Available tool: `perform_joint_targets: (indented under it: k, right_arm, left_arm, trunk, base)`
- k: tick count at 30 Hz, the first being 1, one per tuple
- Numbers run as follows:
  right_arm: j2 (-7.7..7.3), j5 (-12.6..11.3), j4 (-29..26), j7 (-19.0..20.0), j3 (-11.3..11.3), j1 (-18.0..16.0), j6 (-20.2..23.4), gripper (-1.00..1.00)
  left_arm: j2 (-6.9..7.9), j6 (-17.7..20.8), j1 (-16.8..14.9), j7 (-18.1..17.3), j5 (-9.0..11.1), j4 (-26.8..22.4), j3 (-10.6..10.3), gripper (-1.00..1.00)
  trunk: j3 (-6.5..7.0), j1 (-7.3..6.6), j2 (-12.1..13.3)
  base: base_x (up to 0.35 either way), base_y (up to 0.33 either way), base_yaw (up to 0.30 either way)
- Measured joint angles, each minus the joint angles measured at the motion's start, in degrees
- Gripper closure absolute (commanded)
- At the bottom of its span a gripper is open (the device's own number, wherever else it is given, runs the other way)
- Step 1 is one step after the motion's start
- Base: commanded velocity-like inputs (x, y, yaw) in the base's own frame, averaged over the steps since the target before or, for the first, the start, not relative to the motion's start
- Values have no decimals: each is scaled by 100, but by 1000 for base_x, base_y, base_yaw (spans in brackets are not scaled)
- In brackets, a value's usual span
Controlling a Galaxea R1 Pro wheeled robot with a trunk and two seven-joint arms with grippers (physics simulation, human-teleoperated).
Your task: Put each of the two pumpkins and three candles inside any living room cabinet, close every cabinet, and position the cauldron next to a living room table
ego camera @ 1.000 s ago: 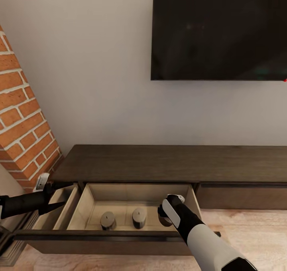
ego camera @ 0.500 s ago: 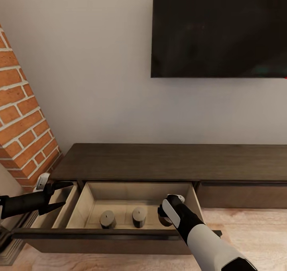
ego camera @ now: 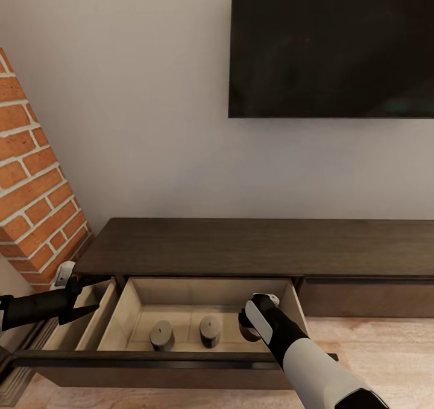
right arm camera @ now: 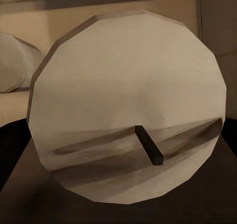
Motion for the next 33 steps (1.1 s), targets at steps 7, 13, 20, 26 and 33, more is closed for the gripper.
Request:
perform_joint_targets:
  k: [7,13,20,26,33]
  right_arm:
    - [0,0,0,0,0,-1,-5,100]
    - [0,4,1,0,-1,0,-7,100]
    - [0,7,0,0,-1,0,-21,100]
    - [0,18,13,0,8,-1,-257,100]
    - [0,18,17,0,9,0,-277,100]
  left_arm:
    - [1,0,7,-3,0,0,7,-100]
    - [1,0,9,-2,-3,-6,9,-100]
    - [2,0,9,-2,-3,-10,9,-100]
    - [1,0,9,-1,0,-38,7,-100]
    - [0,0,9,0,0,-44,1,-100]
  trunk:
    - [0,0,0]
    - [-89,109,-199]
    - [-215,263,-480]
    - [-251,308,-562]
    - [-251,307,-562]
  base:
    - [0,0,0]
    - [0,0,0]
    - [0,0,0]
    - [11,0,0]
    - [112,0,0]
